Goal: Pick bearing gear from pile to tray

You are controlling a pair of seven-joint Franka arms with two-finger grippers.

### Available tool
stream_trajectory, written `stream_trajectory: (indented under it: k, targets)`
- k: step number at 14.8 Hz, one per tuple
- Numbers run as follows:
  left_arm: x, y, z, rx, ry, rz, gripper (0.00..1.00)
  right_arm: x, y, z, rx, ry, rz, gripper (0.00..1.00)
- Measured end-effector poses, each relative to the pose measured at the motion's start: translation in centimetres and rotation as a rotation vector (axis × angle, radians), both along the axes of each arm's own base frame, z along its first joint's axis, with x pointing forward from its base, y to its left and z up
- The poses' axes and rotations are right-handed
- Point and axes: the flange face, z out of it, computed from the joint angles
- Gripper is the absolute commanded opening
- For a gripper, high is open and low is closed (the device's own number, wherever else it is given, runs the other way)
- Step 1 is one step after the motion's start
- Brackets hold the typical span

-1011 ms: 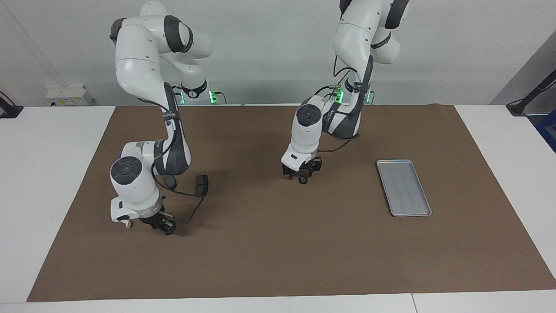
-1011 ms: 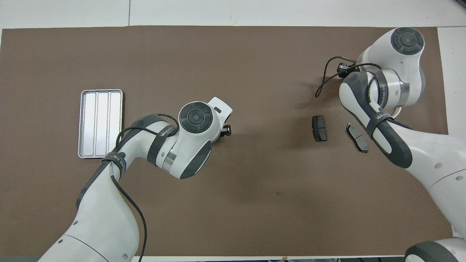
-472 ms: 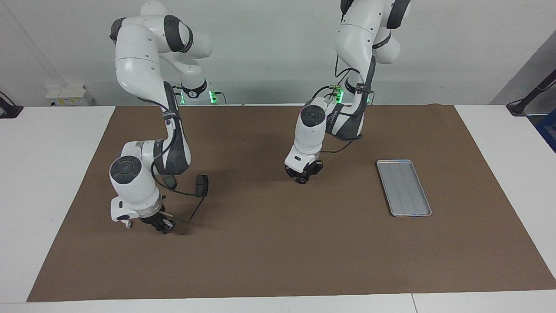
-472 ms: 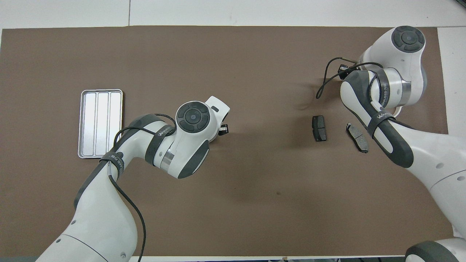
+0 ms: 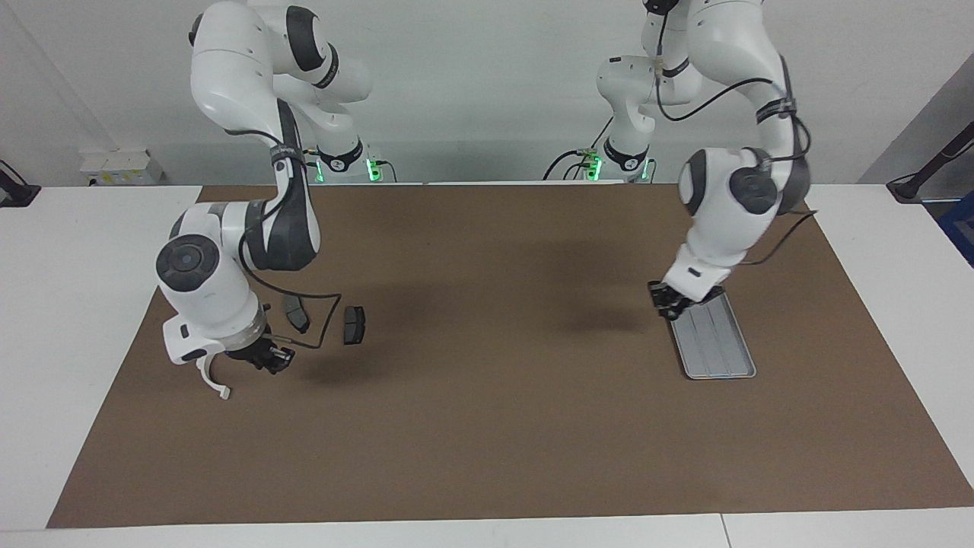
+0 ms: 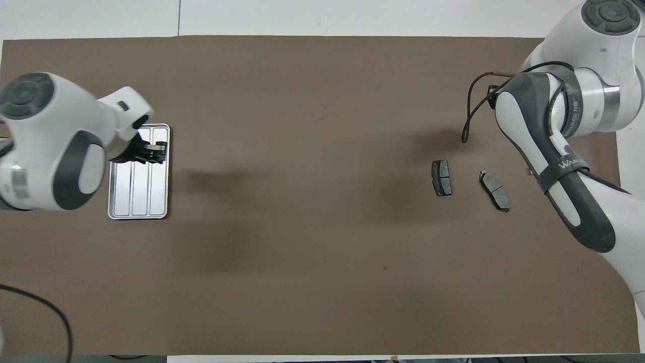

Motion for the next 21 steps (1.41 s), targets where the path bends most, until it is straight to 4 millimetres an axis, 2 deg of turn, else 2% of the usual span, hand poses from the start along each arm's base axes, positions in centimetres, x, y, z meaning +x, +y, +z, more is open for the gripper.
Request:
stream_trajectory:
  k: [1, 2, 3, 4, 6, 9, 12, 14, 16, 19, 21]
  targets:
    - [-0.7, 4.0, -0.4, -0.004, 0.012, -0.031, 0.0, -0.8, 1.6, 2.0, -0.001, 0.013, 0.019, 0.0]
    - [-1.7, 7.2, -1.5, -0.009, 0.025, -0.058, 0.0, -1.6, 4.1, 4.2, 0.001, 0.019, 0.032, 0.0]
    - [-2.7, 9.4, -3.0, -0.013, 0.027, -0.073, 0.0, -2.5, 7.0, 6.3, 0.007, 0.019, 0.017, 0.0]
    - [-3.7, 10.4, -4.6, -0.014, 0.021, -0.079, 0.0, -3.5, 10.0, 8.2, 0.016, 0.024, -0.011, 0.0]
    - [-5.2, 9.7, -7.2, -0.015, 0.018, -0.092, 0.0, -5.3, 15.7, 11.0, 0.032, 0.019, -0.083, 0.0]
    - [-5.8, 7.5, -8.3, -0.016, 0.021, -0.09, 0.0, -7.8, 24.4, 12.2, 0.075, -0.021, -0.271, 0.0]
    - [-5.6, 5.9, -8.3, -0.014, 0.01, -0.082, 0.0, -10.9, 33.5, 10.5, 0.103, -0.067, -0.439, 0.0]
    - [-5.8, 5.6, -8.6, -0.013, 0.005, -0.08, 0.0, -12.3, 37.4, 7.5, 0.121, -0.088, -0.508, 0.0]
    - [-6.0, 5.5, -9.1, -0.012, -0.01, -0.075, 0.0, -12.9, 39.2, 4.1, 0.135, -0.1, -0.545, 0.0]
    - [-6.4, 4.9, -9.7, -0.012, -0.013, -0.077, 0.0, -13.2, 40.3, -0.2, 0.144, -0.103, -0.57, 0.0]
    - [-6.6, 4.9, -9.9, -0.012, -0.014, -0.077, 0.0, -13.9, 42.6, -3.8, 0.163, -0.111, -0.575, 0.0]
